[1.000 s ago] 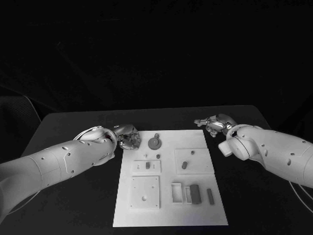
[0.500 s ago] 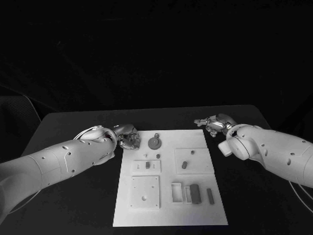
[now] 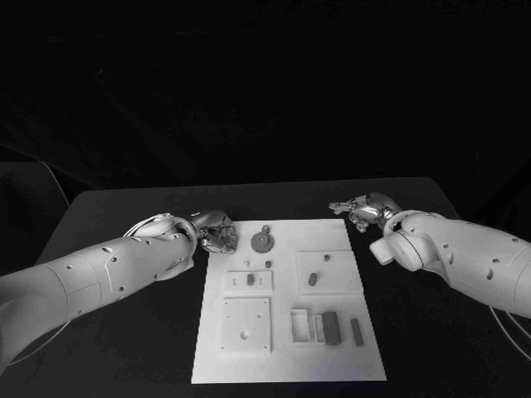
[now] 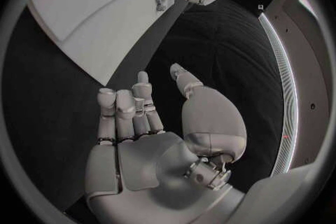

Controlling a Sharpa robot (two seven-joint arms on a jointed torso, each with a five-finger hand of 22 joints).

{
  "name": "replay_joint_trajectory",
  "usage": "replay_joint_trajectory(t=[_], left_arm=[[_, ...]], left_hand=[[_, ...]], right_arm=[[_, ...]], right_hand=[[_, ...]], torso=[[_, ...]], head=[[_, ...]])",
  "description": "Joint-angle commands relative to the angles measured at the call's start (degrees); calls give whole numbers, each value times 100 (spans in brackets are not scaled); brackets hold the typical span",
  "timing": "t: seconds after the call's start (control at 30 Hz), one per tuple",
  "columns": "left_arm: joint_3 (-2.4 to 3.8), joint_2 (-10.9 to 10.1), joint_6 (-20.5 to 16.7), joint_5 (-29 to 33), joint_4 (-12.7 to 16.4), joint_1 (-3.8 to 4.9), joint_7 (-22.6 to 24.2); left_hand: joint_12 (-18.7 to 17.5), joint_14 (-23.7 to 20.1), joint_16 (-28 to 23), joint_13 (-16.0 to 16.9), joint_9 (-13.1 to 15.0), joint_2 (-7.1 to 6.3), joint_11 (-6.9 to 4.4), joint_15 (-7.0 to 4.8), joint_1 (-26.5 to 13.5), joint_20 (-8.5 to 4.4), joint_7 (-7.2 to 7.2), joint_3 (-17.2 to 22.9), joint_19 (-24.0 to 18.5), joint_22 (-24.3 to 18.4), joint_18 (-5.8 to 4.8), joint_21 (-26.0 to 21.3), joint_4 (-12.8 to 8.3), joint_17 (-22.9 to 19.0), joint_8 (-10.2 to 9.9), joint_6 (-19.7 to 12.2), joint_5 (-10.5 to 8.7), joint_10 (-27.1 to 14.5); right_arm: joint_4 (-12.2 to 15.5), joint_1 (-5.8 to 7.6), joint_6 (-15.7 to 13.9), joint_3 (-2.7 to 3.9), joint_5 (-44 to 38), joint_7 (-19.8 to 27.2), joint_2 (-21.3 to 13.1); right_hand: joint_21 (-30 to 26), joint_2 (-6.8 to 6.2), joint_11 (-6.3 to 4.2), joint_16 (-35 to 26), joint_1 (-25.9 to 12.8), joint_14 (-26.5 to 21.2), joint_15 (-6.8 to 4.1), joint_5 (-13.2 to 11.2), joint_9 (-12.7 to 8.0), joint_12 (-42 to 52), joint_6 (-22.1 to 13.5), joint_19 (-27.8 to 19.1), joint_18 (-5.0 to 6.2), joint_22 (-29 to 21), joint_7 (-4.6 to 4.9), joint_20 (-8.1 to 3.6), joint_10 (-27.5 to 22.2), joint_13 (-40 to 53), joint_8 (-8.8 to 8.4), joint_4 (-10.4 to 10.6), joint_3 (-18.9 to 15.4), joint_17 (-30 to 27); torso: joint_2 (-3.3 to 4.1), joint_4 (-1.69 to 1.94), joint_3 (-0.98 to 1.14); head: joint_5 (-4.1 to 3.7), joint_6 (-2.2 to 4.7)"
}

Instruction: Assemble the parts on the task board

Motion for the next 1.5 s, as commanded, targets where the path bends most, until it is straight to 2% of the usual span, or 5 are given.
replay_joint_trajectory(t=[0.03,0.37,1.03,1.23,1.5], left_arm=[[6,-21,40,276,68,3,41],[9,-263,-1,361,588,10,-67],[61,-1258,-718,530,2300,39,-470],[-29,-1481,-874,536,2658,30,-601],[-326,-1690,-946,898,2904,33,-833]], left_hand=[[30,4,36,9,16,42,-16,-29,12,-26,76,30,5,10,225,20,-6,4,23,109,26,2],[33,6,40,10,18,35,-20,-32,25,-28,75,49,6,11,228,25,-21,4,26,125,26,8],[41,13,58,9,37,-94,-30,-40,7,-28,65,67,10,20,233,52,-73,3,55,231,15,45],[46,15,62,9,41,-119,-34,-41,-1,-28,62,65,12,23,234,58,-83,3,62,255,14,62],[52,18,67,10,46,-141,-39,-43,-16,-28,59,60,13,25,235,65,-90,2,69,280,12,83]], right_arm=[[-2,-10,90,1,-32,36,5],[-5,-18,86,1,-32,31,-9],[24,-18,76,1,-31,24,-62],[24,-18,71,1,-31,21,-79],[20,-18,73,0,-31,14,-88]], right_hand=[[792,53,-9,-21,-3,-5,-40,3,-2,-27,-1,35,141,10,29,-9,23,-6,9,5,-28,-8],[792,54,-9,-21,-4,-5,-40,3,-2,-27,-1,36,141,10,29,-10,23,-8,10,5,-28,-9],[792,56,-10,-22,-5,-3,-41,3,-3,-28,1,39,143,10,29,-10,25,-10,10,4,-30,-9],[791,56,-10,-22,-5,-3,-41,3,-3,-28,1,39,143,10,29,-10,25,-10,10,4,-31,-9],[791,56,-10,-22,-5,-3,-41,2,-3,-29,1,40,143,10,29,-10,25,-11,10,4,-32,-9]], torso=[[-4,3,-1],[-7,11,-1],[-11,23,-6],[-9,16,-9],[-9,12,-4]], head=[[-5,1],[11,-7],[107,-60],[122,-106],[134,-195]])
